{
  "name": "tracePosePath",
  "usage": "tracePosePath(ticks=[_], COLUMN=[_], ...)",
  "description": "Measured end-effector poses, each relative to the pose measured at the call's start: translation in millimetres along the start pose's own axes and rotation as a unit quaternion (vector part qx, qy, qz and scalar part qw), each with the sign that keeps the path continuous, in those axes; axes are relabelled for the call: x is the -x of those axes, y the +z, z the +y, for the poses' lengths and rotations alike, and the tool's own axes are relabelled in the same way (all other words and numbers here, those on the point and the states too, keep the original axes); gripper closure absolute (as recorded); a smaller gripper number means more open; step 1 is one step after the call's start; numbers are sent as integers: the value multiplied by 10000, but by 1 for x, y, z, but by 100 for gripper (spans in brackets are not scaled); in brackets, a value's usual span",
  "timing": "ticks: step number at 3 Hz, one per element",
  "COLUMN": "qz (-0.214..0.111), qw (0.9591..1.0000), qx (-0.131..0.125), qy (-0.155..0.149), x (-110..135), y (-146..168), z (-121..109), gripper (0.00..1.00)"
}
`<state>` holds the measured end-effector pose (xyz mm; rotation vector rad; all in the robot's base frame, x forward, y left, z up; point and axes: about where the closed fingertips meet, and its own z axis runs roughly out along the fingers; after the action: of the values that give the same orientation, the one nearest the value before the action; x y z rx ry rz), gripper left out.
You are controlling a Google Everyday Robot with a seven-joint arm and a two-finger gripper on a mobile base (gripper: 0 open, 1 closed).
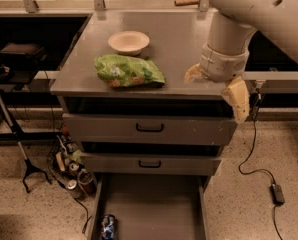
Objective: Pick pepsi can from bottom drawer and place on counter
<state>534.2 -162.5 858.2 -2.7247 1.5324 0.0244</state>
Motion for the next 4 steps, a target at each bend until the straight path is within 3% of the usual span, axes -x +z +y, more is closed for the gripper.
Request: tracePosePath(ticks=[1, 2, 3, 4], qz=[-274, -536, -493, -639], qw=[9967, 9892, 9905, 9836], qx=[250, 330, 194, -226], qy=[-724, -1327, -1272, -1669], x=[7, 18, 16, 29], y=[21, 38, 39, 40], z=[11, 16, 9, 12], gripper=[0, 0, 0, 0])
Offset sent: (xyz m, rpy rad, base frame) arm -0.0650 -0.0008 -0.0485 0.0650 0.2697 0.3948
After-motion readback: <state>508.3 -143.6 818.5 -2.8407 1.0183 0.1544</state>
